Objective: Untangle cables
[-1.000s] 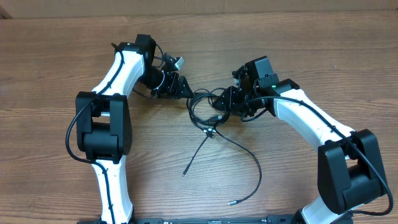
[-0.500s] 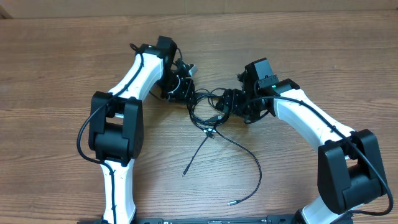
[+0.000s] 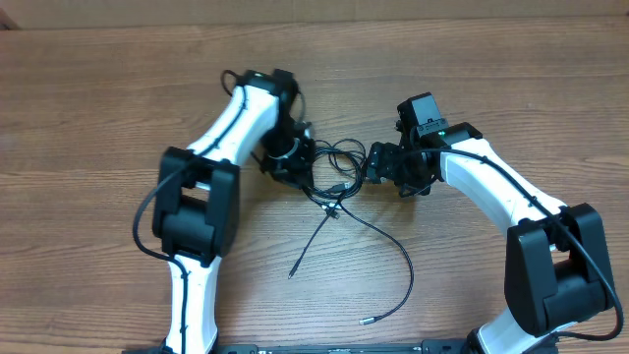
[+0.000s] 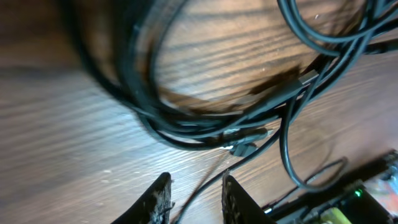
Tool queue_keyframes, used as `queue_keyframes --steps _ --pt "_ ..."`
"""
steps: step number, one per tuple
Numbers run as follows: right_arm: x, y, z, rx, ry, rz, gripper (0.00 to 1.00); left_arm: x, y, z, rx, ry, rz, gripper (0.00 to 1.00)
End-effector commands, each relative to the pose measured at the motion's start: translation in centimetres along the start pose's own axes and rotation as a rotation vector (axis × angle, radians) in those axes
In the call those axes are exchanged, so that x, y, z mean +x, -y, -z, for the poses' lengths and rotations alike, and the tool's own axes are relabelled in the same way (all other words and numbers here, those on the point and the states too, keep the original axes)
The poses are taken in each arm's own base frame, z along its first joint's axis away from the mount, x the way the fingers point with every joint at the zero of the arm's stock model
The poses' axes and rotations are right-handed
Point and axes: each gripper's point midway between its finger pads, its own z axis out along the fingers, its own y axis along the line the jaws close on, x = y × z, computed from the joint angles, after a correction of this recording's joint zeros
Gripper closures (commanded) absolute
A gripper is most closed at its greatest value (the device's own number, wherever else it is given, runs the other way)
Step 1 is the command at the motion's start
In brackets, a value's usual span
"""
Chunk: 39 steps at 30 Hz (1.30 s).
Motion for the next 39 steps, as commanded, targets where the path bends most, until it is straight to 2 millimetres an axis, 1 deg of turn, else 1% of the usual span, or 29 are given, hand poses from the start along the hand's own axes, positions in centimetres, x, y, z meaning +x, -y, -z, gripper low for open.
queue_keyframes --steps 1,6,12,13,16,17,20,23,25,31,32,33,34,36,37,39 --pt "-0.7 0.1 0.1 0.011 0.018 -0.001 0.11 1.3 0.0 -1.7 -0.135 -0.02 0.135 0.7" --pt "-0.5 0.2 0.1 0.016 0.012 0.018 0.09 1.7 -0.1 -2.6 -0.204 0.004 0.288 0.7" --pt "-0.3 0.3 0.1 0.022 0.002 0.017 0.07 1.0 -0.2 -4.4 -0.239 0.065 0.365 0.67" --pt "-0.2 0.4 0.1 0.024 -0.002 0.016 0.07 1.1 -0.6 -4.7 -0.259 0.07 0.379 0.67" --pt "-0.1 0.5 0.2 0.027 -0.008 0.015 0.05 1.4 -1.7 -4.7 -0.312 0.074 0.383 0.68" --pt "0.0 0.5 0.2 0.029 -0.01 0.014 0.05 1.5 -2.1 -4.6 -0.333 0.078 0.383 0.69" --pt "0.0 0.5 0.2 0.029 -0.011 0.04 0.04 1.8 -4.2 -3.7 -0.453 0.093 0.358 0.71" --pt "0.1 0.6 0.2 0.032 -0.016 0.039 0.04 2.2 -6.4 -2.4 -0.57 0.104 0.371 0.69" --pt "0.1 0.6 0.2 0.032 -0.016 0.039 0.03 2.4 -7.6 -1.7 -0.611 0.107 0.391 0.67" --pt "0.2 0.6 0.2 0.033 -0.017 0.039 0.03 2.2 -10.3 -0.4 -0.608 0.097 0.464 0.62" --pt "0.2 0.6 0.2 0.032 -0.017 0.039 0.02 2.1 -10.7 -0.3 -0.603 0.097 0.464 0.62" --pt "0.2 0.6 0.2 0.032 -0.017 0.039 0.0 1.9 -11.0 -0.2 -0.591 0.094 0.449 0.62" --pt "0.2 0.6 0.2 0.031 -0.017 0.039 0.0 1.6 -11.0 -0.2 -0.567 0.085 0.424 0.62" --pt "0.3 0.4 0.1 0.031 -0.019 0.051 0.0 1.4 -11.1 -0.1 -0.52 0.064 0.386 0.69" --pt "0.3 0.3 0.1 0.027 -0.021 0.069 0.0 1.4 -11.2 0.2 -0.511 0.058 0.376 0.7" --pt "0.4 0.3 0.1 0.028 -0.023 0.095 0.0 1.5 -11.7 1.4 -0.506 0.047 0.395 0.71"
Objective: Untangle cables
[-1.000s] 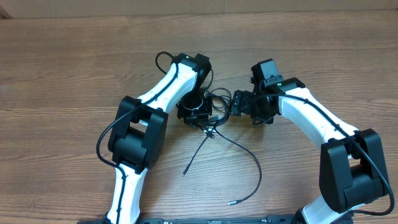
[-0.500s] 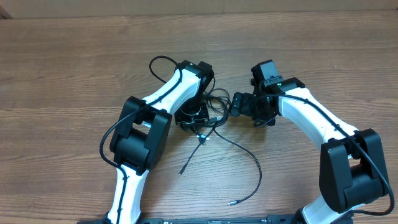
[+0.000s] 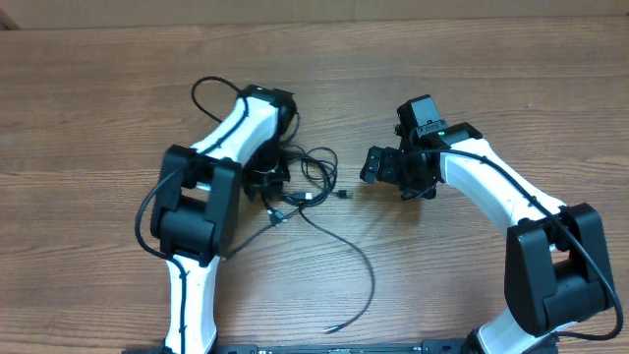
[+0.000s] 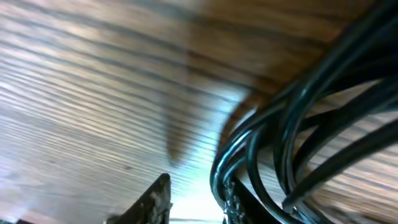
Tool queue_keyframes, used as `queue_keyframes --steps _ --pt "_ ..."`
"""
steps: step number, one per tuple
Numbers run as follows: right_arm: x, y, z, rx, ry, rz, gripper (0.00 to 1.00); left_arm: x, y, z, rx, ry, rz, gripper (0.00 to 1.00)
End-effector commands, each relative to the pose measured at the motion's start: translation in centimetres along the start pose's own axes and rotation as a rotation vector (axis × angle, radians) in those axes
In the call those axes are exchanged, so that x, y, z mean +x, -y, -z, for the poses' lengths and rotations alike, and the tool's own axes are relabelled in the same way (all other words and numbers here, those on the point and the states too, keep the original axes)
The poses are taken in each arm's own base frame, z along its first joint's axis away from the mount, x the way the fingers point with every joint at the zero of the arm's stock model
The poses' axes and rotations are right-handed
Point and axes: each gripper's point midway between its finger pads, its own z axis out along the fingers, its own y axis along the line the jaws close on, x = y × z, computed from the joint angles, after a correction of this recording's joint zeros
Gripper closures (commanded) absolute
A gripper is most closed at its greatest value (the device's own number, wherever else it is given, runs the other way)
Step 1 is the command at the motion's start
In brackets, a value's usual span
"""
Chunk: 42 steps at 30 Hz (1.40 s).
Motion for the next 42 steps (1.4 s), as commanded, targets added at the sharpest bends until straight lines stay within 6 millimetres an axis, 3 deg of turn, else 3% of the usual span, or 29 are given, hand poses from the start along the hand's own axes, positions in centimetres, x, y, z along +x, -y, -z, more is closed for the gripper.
queue_keyframes --steps 1,6,12,14,18,22,28,42 --pt "-0.5 -0.4 0.1 0.0 0.012 0.052 0.0 -1.1 -2.2 1.9 0.007 -0.011 -0.016 0.72" --pt "-0.5 -0.4 0.1 0.0 0.012 0.052 0.0 -1.3 -1.5 4.1 0.098 -0.028 0.004 0.71" --pt "-0.5 -0.4 0.1 0.0 0.012 0.052 0.0 -0.2 2.0 4.5 0.237 -0.069 -0.015 0.59" --pt "-0.5 -0.4 0.1 0.0 0.012 0.052 0.0 0.0 2.5 4.4 0.23 -0.071 0.029 0.49" --pt "-0.4 -0.4 0.1 0.001 0.01 0.051 0.0 0.7 3.4 4.4 0.216 -0.082 0.128 0.43" --pt "-0.4 -0.3 0.1 0.002 0.009 0.051 0.0 1.2 3.9 4.3 0.192 -0.085 0.195 0.48" --pt "-0.4 -0.3 0.1 0.003 0.009 0.051 0.0 1.1 2.9 3.6 0.103 -0.051 0.322 0.66" --pt "-0.4 -0.3 0.1 0.005 0.011 0.051 0.0 2.0 2.6 1.1 0.065 -0.09 0.484 0.66"
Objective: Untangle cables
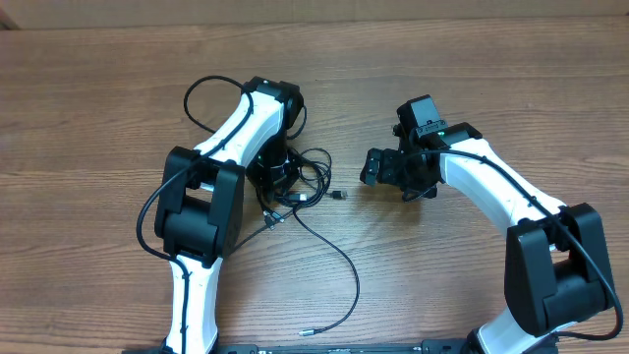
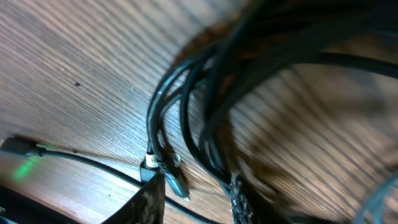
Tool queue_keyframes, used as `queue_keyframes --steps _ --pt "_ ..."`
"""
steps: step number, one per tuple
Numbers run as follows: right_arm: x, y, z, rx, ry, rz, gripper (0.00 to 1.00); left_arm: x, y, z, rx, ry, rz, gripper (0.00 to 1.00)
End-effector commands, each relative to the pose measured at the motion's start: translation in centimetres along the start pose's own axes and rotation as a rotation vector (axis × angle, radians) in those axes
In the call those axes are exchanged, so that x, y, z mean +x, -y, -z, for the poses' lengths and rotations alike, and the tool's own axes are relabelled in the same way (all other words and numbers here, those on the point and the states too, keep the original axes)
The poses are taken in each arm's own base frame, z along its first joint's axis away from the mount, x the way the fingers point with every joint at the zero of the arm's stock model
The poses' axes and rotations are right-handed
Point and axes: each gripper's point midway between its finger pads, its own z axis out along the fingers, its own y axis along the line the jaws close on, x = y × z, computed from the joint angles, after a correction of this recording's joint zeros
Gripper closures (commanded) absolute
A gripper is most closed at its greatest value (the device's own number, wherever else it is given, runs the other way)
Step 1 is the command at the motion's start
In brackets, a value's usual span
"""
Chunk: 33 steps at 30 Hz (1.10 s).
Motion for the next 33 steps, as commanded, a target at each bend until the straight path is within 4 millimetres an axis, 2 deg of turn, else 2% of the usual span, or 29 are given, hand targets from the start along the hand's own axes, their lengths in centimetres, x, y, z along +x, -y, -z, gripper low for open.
queue_keyframes --steps 1,5,11,17,26,31,33 --pt "-0.6 -0.3 0.1 0.002 0.016 0.013 0.0 0.1 -0.4 -0.7 -0.027 0.004 0.055 0.67" --pt "-0.6 -0.3 0.1 0.002 0.016 0.013 0.0 0.1 -0.3 -0.7 -0.024 0.006 0.055 0.7" --pt "-0.6 -0.3 0.1 0.002 0.016 0.013 0.0 -0.5 0.7 -0.7 0.018 0.033 0.049 0.65" --pt "-0.6 -0.3 0.1 0.003 0.016 0.013 0.0 0.1 1.3 -0.9 0.025 0.034 0.03 0.66" --pt "-0.6 -0.3 0.1 0.002 0.016 0.013 0.0 0.2 1.1 -1.3 0.011 0.038 0.027 0.81" --pt "-0.6 -0.3 0.1 0.002 0.016 0.013 0.0 -0.1 1.1 -1.2 0.019 0.04 0.022 0.81" --pt "-0.6 -0.3 0.1 0.002 0.016 0.013 0.0 -0.4 1.1 -1.0 0.028 0.041 0.004 0.9"
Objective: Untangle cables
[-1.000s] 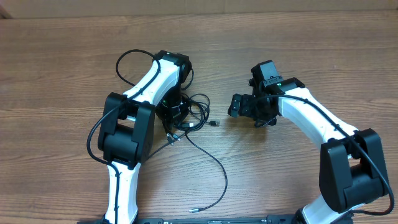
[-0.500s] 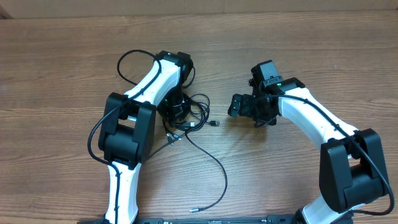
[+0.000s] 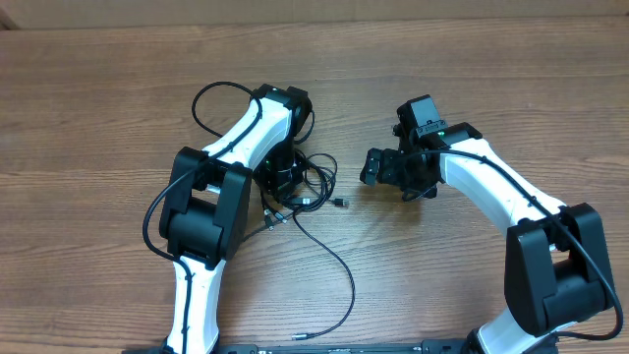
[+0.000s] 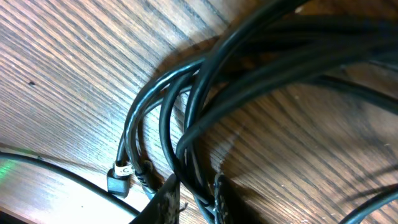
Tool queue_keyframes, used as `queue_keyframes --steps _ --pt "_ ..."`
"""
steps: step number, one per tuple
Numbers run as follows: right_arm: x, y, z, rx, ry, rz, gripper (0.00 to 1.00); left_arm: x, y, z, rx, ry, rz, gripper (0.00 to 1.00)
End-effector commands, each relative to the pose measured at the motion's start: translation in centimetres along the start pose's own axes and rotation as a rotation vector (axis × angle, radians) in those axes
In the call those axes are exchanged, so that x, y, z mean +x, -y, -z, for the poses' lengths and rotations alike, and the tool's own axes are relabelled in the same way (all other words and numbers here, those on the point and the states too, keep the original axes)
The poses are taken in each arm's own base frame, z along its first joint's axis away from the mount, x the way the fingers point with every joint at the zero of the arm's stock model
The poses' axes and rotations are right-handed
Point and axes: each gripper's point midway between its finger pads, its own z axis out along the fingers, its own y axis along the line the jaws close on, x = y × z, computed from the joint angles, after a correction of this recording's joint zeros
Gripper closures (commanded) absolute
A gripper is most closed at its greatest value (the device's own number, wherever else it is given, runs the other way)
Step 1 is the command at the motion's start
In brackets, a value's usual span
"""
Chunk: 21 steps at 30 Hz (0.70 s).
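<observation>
A tangle of thin black cables lies on the wooden table, just right of my left arm. One loop sticks out behind the arm. A long tail runs toward the front and ends in a small plug. My left gripper is down in the tangle; in the left wrist view the left gripper is shut on a few strands, with a connector lying beside it. My right gripper stands open right of the tangle, touching nothing.
A loose connector end lies between the tangle and my right gripper. My two white arms flank the tangle, the left from the front left and the right from the front right.
My left gripper's jaws, wide around the strands before, have closed in on them. The tangle and its long tail have shifted only slightly. The right arm has not moved.
The tangle first lay between both grippers, my left gripper open beside it. Then it sat further left, away from the right gripper, with a loop showing behind the left arm. Later the left jaws straddled several strands, and now they are shut on them.
</observation>
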Motion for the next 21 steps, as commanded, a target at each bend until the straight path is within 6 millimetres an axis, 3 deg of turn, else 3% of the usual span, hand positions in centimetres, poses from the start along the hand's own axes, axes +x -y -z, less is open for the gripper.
queue_keyframes --steps 1,11,15,21 --pt "-0.6 -0.3 0.1 0.003 0.017 0.013 0.0 -0.8 -0.2 0.0 0.004 0.004 -0.027 0.96" --pt "-0.6 -0.3 0.1 0.003 0.017 0.013 0.0 -2.1 1.7 3.1 0.185 -0.06 -0.265 0.96" --pt "-0.4 -0.5 0.1 -0.01 0.007 0.016 0.0 -2.6 1.8 3.4 0.223 -0.067 -0.365 0.96" --pt "0.6 -2.4 0.3 -0.12 -0.042 0.118 0.0 -3.9 1.7 3.4 0.244 -0.019 -0.555 0.96"
